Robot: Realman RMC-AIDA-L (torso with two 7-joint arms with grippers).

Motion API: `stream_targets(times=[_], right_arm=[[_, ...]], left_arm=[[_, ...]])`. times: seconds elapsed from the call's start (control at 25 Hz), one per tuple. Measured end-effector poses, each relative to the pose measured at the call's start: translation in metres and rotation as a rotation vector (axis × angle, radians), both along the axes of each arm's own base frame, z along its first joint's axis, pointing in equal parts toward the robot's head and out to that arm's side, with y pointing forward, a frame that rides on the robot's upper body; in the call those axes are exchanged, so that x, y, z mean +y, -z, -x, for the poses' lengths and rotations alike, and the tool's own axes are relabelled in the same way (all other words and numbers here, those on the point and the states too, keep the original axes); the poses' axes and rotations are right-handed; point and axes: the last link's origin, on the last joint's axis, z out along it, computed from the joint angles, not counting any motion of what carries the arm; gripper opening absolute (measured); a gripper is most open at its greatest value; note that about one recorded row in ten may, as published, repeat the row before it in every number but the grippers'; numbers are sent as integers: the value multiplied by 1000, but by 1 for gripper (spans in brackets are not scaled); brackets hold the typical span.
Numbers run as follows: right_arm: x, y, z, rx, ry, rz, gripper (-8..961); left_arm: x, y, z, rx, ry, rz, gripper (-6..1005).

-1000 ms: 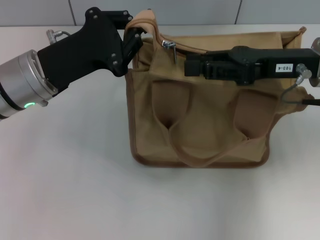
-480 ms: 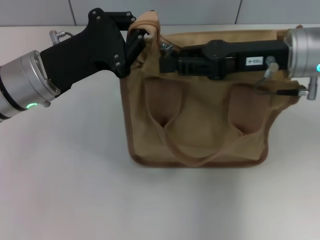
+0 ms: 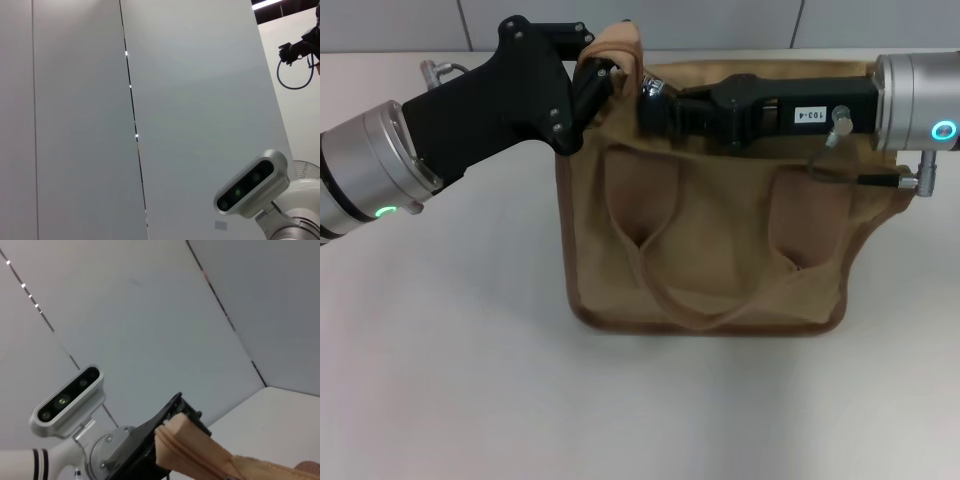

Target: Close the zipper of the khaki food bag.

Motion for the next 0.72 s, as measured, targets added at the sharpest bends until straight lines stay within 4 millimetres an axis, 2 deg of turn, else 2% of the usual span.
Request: stream_targets(times=[0.24, 0.36, 0.44, 0.52, 0.6, 0.64, 0.72], right_arm=[[1, -1, -4, -11, 34, 7, 3], [0, -3, -10, -32, 59, 12, 2], [-4, -11, -24, -74, 119, 6, 1], [-6, -14, -29, -88, 140, 1, -1], [-9, -26, -41, -112, 188, -26, -2], [-14, -39, -53, -126, 238, -55, -2], [-17, -46, -60, -127, 261, -72, 2]], left_arm=[[1, 0, -2, -11, -2, -1, -1], [2, -1, -2, -19, -7, -8, -1], [2, -2, -1, -24, -12, -11, 0], [3, -7, 2, -40, -28, -25, 1], [3, -9, 3, -45, -34, -34, 2], [3, -10, 5, -46, -40, -43, 2], [3, -11, 6, -45, -41, -43, 3]])
